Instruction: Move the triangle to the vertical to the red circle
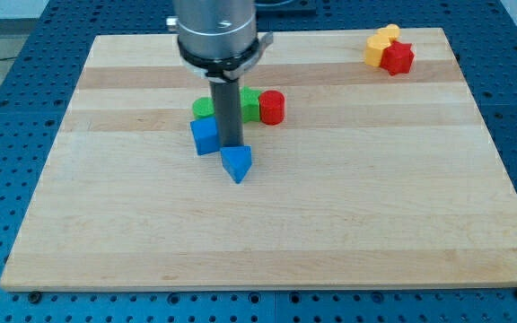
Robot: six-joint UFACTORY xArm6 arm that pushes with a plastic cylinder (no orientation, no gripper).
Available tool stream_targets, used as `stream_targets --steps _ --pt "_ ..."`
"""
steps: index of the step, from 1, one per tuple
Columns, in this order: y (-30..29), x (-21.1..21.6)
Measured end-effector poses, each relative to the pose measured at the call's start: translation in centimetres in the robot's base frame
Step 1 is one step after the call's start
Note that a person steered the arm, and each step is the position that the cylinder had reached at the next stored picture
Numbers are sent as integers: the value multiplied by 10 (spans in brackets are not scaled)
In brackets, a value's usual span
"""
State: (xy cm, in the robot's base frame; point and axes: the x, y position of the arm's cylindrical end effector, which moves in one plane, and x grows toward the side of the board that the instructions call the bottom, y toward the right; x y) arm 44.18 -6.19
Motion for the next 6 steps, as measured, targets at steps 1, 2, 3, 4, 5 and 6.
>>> stream_targets --steps 1,2,3,4,5,6 --pt "-4 17" --pt "5 39" --pt "-10 61" --pt "-17 82" --pt "-1 77" --pt "9 62"
